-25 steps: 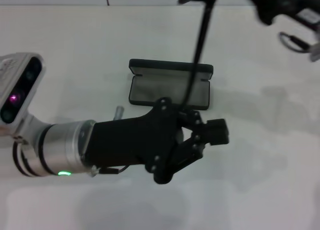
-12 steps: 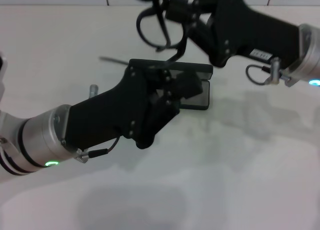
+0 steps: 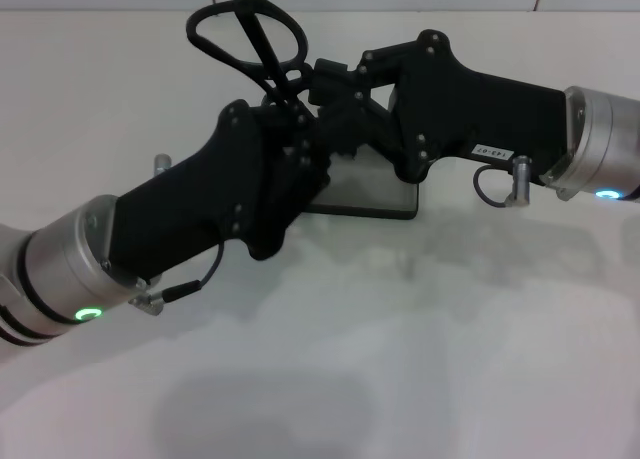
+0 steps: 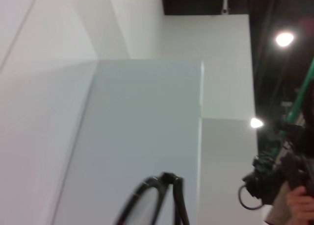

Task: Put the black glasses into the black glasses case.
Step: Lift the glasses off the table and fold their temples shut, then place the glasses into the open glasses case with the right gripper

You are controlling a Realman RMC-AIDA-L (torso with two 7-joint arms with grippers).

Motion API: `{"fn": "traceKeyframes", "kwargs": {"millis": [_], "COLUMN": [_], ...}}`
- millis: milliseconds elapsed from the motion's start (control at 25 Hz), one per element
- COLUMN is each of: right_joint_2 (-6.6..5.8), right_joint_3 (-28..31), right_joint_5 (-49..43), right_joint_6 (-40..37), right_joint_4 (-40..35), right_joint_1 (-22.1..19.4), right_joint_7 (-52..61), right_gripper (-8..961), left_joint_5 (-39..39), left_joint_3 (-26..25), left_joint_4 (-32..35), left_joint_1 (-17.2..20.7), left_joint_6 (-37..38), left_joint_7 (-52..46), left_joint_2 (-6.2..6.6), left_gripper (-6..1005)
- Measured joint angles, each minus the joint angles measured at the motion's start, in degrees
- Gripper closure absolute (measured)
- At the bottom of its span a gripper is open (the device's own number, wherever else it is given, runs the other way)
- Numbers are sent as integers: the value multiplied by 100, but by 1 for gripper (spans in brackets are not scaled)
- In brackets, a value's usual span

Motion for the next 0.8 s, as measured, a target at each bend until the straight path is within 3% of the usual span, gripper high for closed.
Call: {"fn": "traceKeyframes", "kwargs": {"millis": [480,600,800], "right_joint_2": [-14,-45,-106], "right_joint_3": [-5,11,37], "right_joint_5": [-137,-195,-874], "right_joint_6": [274,484,1037], "right_joint_4": [-56,-106,-971], "right_joint_1": [-80,-164,-569], "right_joint_7": [-21,-21,222], "right_gripper": [912,911,911], "left_joint_5": [-83,21,-107], "left_joint_3": [48,59,5], "left_joint_4": [28,142,918], "left_joint_1": [149,371,1313], "left_joint_6": [-61,0,32], "left_joint_7": [-191,-265,-624], "left_joint_2": [50,166,474], "left_gripper": [959,959,959]}}
